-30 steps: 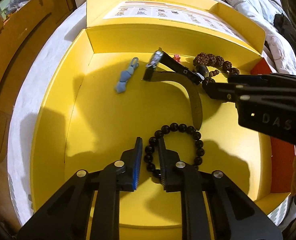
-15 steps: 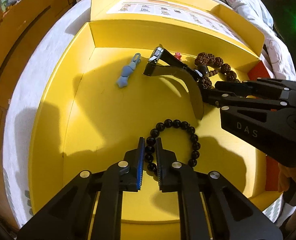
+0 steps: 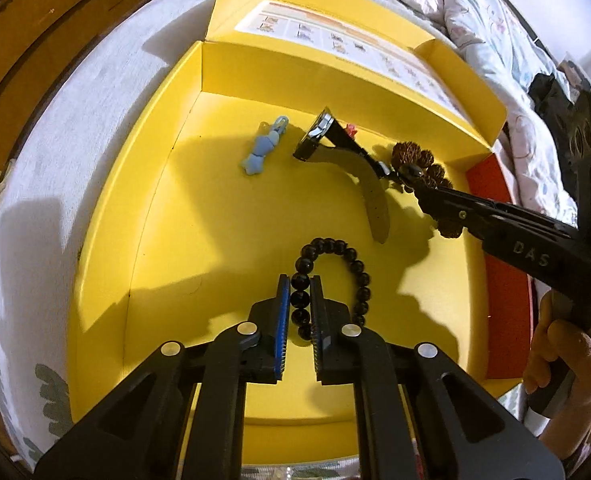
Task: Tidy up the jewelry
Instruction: 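Carry the black bracelet out with the left tool while the right tool carries the rudraksha out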
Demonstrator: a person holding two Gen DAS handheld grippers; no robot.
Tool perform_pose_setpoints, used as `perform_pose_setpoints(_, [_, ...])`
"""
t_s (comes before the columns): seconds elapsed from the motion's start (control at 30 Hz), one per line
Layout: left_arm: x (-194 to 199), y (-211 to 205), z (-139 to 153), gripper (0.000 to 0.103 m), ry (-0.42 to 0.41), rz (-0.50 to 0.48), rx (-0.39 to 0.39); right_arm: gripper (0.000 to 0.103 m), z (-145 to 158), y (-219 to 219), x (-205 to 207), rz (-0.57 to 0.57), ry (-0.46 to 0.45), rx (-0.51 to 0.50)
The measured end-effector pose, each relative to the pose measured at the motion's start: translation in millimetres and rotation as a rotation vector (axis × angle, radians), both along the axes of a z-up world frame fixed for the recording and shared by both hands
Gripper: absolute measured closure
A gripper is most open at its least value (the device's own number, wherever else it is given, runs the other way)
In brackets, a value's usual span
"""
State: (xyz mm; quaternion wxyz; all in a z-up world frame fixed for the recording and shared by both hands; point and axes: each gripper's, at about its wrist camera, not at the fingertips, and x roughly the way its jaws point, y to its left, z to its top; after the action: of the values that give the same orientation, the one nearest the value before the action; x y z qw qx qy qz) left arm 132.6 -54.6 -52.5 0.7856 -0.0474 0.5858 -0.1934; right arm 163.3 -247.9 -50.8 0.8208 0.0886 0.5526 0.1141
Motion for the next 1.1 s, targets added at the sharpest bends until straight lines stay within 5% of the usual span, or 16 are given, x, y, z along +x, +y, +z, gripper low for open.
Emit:
perform_pose_setpoints(0.6, [-26, 6, 47, 0.093, -0.098, -0.01, -0.056, 0.083, 67, -39, -36, -0.07, -0.136, 0.277])
perform_pose_setpoints(1.1, [-73, 14, 96, 0.093, -0.199, -0.041, -0.061, 0.083, 138, -65, -131, -0.125, -0.249, 0.282])
